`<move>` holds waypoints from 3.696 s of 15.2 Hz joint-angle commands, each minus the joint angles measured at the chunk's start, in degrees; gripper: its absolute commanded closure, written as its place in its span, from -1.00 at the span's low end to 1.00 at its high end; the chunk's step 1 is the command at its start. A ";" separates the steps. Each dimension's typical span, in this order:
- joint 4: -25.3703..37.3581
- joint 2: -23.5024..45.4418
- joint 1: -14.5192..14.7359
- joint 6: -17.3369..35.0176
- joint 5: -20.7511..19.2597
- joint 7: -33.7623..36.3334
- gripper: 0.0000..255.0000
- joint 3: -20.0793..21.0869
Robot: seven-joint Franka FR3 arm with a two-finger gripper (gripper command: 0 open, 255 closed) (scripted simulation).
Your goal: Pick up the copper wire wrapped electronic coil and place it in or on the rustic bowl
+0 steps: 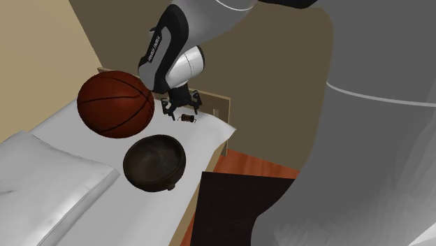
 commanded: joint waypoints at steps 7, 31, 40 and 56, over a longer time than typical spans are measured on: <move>-0.05 0.69 0.12 0.73 -0.43 0.24 -1.00 -0.25; 1.25 -6.60 -1.42 -7.20 4.11 -3.06 1.00 1.89; 3.43 -10.79 -2.03 -13.13 6.70 -4.99 1.00 2.68; -1.70 -22.22 -0.47 -18.43 12.58 -4.00 1.00 5.46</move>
